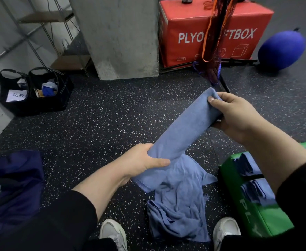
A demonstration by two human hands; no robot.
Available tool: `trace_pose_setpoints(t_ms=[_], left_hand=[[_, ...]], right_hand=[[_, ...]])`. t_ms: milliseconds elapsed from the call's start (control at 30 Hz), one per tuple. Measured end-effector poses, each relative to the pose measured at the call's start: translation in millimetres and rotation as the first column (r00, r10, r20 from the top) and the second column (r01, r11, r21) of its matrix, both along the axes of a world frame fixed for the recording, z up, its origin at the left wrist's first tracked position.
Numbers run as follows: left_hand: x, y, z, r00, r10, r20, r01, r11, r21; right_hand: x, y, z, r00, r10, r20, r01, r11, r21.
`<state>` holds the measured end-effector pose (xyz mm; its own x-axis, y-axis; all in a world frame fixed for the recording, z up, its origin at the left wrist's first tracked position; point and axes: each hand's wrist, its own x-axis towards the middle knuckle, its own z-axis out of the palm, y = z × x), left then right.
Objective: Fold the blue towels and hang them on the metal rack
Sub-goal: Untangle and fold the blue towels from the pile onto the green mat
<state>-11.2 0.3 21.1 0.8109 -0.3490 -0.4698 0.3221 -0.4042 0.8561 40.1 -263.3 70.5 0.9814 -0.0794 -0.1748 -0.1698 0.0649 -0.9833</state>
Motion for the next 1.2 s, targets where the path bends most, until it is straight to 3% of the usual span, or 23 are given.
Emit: trace_pose_setpoints(t_ms=[100, 400, 633, 767, 933, 1067, 1200], left_hand=[[-5.3, 9.3, 4.3, 1.000, -0.009, -0.007, 0.009, 1.000, -0.005], [-2.6, 33.7, 8.6, 0.998, 0.035, 0.049, -0.038, 0.997, 0.059], [2.2, 15.0, 14.5, 0.979, 0.180, 0.092, -0.171, 0.980, -0.104], [5.9, -26.8, 20.0, 0.979, 0.144, 0.141, -0.119, 0.978, -0.170], [-1.8, -115.6, 11.1, 0.994, 0.069, 0.086, -0.045, 0.966, -0.255], [-11.6, -191.1, -6.4, 0.999, 0.044, -0.006, -0.044, 0.956, -0.291], [-20.7, -251.5, -40.8, 0.996, -0.014, -0.093, -0.008, 0.972, -0.234]], right_hand=[[-2.0, -7.8, -2.5, 0.999, -0.022, -0.029, 0.024, 0.998, 0.059], [-5.2, -21.5, -21.4, 0.980, -0.144, -0.140, 0.147, 0.989, 0.010], [-8.6, -57.0, -11.3, 0.978, -0.176, -0.109, 0.175, 0.984, -0.021], [-25.9, -118.4, 6.0, 0.985, -0.156, -0.079, 0.143, 0.979, -0.144], [-61.7, -210.0, 21.0, 0.974, -0.210, -0.083, 0.189, 0.959, -0.210], [-90.9, -280.8, 1.6, 0.924, -0.350, -0.153, 0.298, 0.911, -0.285], [-121.4, -334.6, -36.9, 0.881, -0.398, -0.255, 0.275, 0.871, -0.407]])
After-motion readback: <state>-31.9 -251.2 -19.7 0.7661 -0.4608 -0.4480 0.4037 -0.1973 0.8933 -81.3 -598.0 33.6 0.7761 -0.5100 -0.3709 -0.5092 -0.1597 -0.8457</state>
